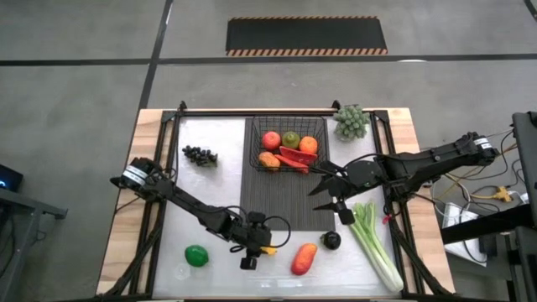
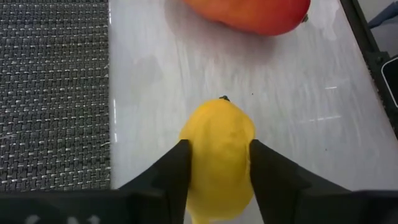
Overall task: Build produce basket
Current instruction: Put the lemon into the wire basket
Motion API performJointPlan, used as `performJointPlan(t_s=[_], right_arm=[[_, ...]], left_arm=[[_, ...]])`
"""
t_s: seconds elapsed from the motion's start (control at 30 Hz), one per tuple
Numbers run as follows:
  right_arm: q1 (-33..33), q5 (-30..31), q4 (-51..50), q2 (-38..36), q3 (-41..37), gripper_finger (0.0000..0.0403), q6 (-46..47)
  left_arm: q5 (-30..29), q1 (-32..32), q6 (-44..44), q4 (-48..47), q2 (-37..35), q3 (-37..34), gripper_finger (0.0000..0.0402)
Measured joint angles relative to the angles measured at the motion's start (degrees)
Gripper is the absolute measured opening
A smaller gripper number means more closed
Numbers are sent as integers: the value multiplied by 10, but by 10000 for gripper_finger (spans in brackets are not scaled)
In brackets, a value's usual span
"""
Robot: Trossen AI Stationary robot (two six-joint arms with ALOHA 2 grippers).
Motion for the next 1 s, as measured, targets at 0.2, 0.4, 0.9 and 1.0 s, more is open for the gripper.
performJointPlan(t_s=[0.2,0.4,0.9,1.0], right_arm=[[0,10,2,0,0,198,-5],[0,10,27,0,0,198,-27],[0,11,475,22,-127,199,-160],[-4,23,508,36,-132,199,-166]], left_arm=[[-15,0,28,-9,-25,-2,110],[-101,-1,117,-7,-104,-1,108],[-250,37,328,261,-283,-102,107],[-251,47,330,314,-293,-128,107]])
